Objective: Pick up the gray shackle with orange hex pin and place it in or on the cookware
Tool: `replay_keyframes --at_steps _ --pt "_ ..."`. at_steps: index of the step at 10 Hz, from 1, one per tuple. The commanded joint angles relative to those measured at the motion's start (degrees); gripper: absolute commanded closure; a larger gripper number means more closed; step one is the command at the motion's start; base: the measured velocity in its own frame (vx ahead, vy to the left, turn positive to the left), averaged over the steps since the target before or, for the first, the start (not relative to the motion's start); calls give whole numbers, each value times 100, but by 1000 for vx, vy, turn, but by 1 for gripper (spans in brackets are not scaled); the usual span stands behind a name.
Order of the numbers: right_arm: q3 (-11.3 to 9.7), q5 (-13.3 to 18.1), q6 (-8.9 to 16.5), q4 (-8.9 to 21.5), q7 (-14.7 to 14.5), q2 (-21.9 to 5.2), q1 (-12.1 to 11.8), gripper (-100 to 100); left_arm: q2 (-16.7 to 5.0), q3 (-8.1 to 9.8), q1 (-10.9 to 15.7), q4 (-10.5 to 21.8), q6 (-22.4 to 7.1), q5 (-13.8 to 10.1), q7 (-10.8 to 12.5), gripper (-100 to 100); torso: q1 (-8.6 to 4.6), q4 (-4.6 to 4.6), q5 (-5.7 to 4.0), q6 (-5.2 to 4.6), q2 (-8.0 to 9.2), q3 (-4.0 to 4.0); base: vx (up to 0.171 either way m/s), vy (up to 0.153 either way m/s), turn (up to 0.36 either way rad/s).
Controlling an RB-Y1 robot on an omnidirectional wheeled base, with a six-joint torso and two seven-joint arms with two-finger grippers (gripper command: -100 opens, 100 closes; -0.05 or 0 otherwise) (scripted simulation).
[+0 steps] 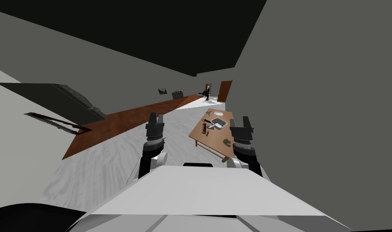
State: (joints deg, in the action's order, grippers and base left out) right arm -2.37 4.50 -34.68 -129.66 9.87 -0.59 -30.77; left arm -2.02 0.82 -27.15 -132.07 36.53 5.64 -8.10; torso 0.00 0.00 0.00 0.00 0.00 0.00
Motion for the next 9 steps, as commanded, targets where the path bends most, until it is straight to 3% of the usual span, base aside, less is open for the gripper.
replay_keyframes --at_steps 1,5,9 --pt "-59 -94 146 199 -46 -215 21 -100 0 0 0 0 0 0 0 0 0 0 0 0 0 0 4 85 -2" --pt "-206 -278 493 717 -166 -605 93 -100 1 -1 0 0 0 0 0 0 48 1 11 1 -5 3 6 129 -6" --pt "-426 -459 967 1464 -350 -1081 238 -100 1 -1 0 0 0 0 0 0 53 3 12 1 -11 6 19 136 12"
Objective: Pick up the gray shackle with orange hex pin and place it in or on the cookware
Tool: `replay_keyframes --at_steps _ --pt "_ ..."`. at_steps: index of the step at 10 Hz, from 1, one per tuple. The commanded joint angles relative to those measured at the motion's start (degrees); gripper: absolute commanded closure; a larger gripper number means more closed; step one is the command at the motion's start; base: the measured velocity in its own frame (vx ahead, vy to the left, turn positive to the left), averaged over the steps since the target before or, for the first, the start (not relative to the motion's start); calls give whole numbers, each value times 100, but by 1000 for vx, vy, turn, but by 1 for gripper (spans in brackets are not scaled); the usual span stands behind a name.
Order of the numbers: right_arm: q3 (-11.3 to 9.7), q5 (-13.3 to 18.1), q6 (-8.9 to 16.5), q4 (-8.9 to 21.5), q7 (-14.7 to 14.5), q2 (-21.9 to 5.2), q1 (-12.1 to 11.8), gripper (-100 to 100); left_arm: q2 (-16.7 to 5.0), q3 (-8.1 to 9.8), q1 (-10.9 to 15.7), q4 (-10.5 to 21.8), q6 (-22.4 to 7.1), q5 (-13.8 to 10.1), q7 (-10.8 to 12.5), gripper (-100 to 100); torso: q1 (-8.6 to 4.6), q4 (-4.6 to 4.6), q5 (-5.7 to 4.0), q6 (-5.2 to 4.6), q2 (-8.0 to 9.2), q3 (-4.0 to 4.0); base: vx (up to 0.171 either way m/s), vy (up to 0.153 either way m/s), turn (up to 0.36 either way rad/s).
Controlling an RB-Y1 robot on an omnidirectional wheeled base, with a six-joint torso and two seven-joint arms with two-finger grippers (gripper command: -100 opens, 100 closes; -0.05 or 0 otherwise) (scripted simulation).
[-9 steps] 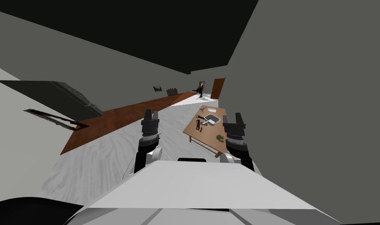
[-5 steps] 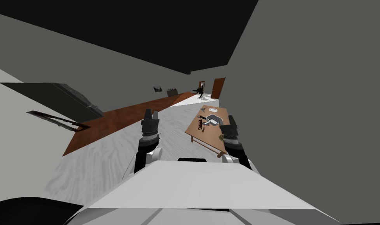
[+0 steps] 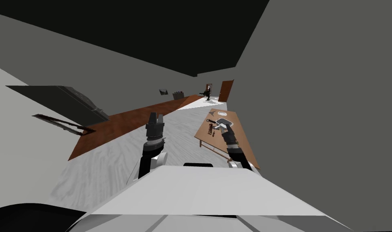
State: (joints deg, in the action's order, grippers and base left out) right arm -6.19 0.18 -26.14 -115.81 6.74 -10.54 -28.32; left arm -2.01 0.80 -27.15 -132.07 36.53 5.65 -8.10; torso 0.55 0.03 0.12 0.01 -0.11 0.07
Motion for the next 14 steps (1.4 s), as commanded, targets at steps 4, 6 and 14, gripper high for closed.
replay_keyframes --at_steps 4,6,14 --pt "-176 -92 377 580 -150 -355 96 -100 0 0 0 0 0 0 0 0 -21 -1 -4 -1 5 -3 14 104 19" --pt "-321 -131 647 993 -275 -639 223 -100 -1 1 0 0 0 0 0 0 -33 -1 -7 -1 7 -4 15 86 49" --pt "-634 -107 1177 2180 -548 -1231 542 -100 -1 1 0 0 0 0 0 0 -23 0 -4 -2 0 0 22 73 38"
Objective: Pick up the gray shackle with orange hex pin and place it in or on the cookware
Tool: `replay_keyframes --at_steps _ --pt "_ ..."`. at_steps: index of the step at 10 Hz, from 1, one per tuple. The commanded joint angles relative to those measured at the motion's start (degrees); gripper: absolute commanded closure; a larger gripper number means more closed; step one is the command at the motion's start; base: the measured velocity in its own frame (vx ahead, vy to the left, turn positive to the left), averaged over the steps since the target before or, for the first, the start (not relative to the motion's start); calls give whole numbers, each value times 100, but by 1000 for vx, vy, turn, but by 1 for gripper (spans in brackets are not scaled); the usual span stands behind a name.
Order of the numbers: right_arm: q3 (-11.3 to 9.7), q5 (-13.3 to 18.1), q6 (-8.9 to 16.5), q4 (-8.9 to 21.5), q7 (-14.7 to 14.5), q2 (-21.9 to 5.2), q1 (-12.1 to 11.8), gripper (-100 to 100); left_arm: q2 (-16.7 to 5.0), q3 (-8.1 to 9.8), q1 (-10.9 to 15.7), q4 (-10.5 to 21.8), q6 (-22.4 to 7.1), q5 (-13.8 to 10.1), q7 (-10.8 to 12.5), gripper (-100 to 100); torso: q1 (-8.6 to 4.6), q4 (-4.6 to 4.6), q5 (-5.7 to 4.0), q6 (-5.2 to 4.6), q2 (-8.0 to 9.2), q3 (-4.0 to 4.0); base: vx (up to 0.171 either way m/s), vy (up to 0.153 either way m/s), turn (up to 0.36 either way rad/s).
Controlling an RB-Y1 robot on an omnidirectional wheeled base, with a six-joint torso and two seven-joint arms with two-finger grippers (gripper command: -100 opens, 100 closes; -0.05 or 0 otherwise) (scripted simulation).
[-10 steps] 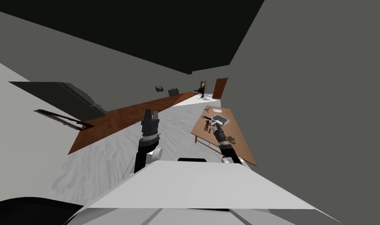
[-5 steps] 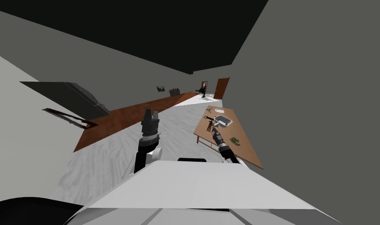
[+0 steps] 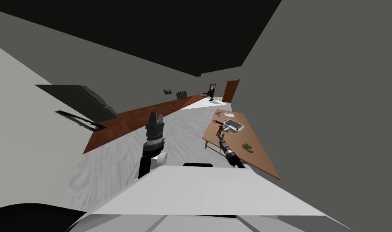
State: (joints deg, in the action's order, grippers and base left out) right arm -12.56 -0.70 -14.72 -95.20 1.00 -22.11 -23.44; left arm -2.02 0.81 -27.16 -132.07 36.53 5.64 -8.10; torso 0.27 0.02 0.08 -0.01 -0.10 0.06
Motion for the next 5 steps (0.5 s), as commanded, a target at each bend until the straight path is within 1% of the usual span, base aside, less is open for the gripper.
replay_keyframes --at_steps 1,2,3,4,5 --pt "-79 9 162 286 -46 -228 145 -100 0 0 0 0 0 0 0 0 0 0 0 0 0 0 33 62 75" --pt "-79 9 162 402 -46 -228 145 -100 0 0 0 0 0 0 0 0 -5 0 -1 2 -2 1 21 39 31" --pt "-160 46 285 543 -118 -383 240 -100 0 0 0 0 0 0 0 0 -13 0 -3 0 2 -1 21 46 67" --pt "-160 46 285 687 -118 -383 240 -100 0 0 0 0 0 0 0 0 -12 -1 -3 2 2 -1 17 38 35" --pt "-241 93 403 834 -191 -538 339 -100 0 0 0 0 0 0 0 0 -15 -1 -3 0 4 -2 21 41 70"
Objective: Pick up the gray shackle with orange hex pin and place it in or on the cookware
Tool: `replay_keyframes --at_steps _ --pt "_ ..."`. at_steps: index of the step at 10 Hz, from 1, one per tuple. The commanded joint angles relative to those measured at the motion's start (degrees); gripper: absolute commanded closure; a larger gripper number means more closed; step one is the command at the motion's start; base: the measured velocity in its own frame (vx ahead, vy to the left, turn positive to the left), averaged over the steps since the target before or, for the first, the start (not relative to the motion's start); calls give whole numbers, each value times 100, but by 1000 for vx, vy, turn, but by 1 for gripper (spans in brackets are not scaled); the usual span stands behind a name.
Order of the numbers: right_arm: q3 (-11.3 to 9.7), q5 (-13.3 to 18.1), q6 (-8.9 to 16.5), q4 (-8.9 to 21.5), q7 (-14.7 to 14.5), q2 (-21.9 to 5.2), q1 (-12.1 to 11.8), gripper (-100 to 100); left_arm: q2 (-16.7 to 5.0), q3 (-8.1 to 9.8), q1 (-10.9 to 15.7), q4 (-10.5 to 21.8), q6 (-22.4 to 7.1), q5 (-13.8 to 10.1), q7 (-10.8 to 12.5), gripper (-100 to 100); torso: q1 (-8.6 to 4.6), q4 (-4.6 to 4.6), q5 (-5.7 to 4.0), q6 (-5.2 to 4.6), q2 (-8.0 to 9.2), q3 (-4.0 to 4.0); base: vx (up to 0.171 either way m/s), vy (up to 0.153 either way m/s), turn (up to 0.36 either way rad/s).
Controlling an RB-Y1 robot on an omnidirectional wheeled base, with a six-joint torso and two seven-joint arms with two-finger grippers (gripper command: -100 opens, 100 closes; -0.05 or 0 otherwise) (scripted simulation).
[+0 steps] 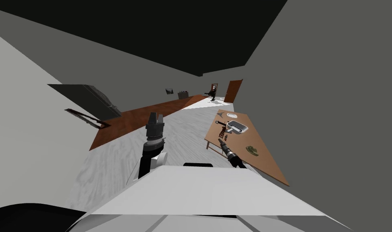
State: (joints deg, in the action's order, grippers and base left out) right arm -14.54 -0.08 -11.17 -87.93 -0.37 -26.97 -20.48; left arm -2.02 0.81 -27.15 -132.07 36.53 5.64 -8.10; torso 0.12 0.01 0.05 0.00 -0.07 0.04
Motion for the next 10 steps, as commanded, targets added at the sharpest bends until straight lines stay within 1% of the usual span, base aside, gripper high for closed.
replay_keyframes --at_steps 1,3,4,6,7,8,9,10 --pt "-43 32 48 246 -55 -53 43 -100 0 0 0 0 0 0 0 0 0 0 0 0 0 0 20 35 35" --pt "-204 151 270 677 -200 -359 249 -100 0 0 0 0 0 0 0 0 0 0 0 0 0 0 26 50 100" --pt "-204 151 270 779 -200 -359 249 -100 0 0 0 0 0 0 0 0 5 0 1 0 -3 2 31 37 37" --pt "-361 303 468 1226 -343 -652 464 -100 0 0 0 0 0 0 0 0 -3 1 0 0 -4 3 36 34 110" --pt "-361 303 468 1363 -343 -652 464 -100 0 0 0 0 0 0 0 0 -2 1 0 0 -6 4 30 19 41" --pt "-436 390 556 1622 -412 -791 573 -100 0 0 -1 0 0 0 0 0 -7 1 -1 -3 -2 2 23 15 81" --pt "-510 482 638 1774 -480 -925 683 -100 0 0 0 0 0 0 0 0 -9 0 -1 -1 0 0 34 16 145" --pt "-510 482 638 1883 -480 -925 683 -100 0 0 0 0 0 0 0 0 -10 0 -2 0 -4 2 30 11 54"
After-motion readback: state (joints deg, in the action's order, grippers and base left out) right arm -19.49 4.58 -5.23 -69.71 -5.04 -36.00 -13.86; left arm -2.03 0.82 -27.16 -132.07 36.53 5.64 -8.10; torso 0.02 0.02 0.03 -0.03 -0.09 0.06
